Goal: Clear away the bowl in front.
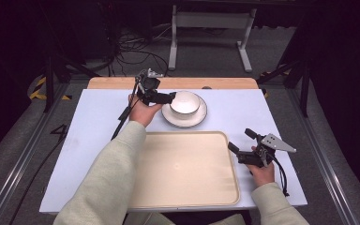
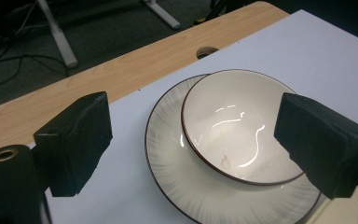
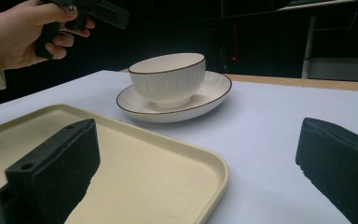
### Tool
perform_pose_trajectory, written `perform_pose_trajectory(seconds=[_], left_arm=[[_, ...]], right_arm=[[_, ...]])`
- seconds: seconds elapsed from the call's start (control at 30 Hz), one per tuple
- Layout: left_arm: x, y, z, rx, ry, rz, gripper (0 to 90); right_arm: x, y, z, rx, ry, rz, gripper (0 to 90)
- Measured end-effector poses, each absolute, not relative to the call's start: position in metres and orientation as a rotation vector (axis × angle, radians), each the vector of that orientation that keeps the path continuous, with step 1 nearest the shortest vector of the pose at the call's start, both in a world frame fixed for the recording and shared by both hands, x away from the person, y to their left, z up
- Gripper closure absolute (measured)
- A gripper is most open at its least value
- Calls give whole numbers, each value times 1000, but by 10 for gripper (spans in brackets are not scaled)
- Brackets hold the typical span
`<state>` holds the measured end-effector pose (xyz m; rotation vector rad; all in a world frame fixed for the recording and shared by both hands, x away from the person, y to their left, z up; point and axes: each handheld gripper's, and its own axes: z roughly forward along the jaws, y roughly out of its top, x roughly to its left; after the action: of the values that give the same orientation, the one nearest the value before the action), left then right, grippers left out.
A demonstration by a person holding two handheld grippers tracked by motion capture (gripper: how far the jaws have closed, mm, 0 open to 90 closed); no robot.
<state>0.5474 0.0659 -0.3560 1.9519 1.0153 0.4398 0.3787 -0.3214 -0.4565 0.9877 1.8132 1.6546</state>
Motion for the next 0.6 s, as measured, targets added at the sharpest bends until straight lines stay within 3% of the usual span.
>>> perform_pose_trajectory(seconds=[0.3, 0.6], left_arm=[[566, 52, -362, 2056, 1134, 330, 136], [578, 45, -374, 2099, 1183, 214, 227]], right_arm=[[379, -322, -456, 993, 1812, 1664, 1], [379, -322, -456, 1000, 1812, 1678, 1]])
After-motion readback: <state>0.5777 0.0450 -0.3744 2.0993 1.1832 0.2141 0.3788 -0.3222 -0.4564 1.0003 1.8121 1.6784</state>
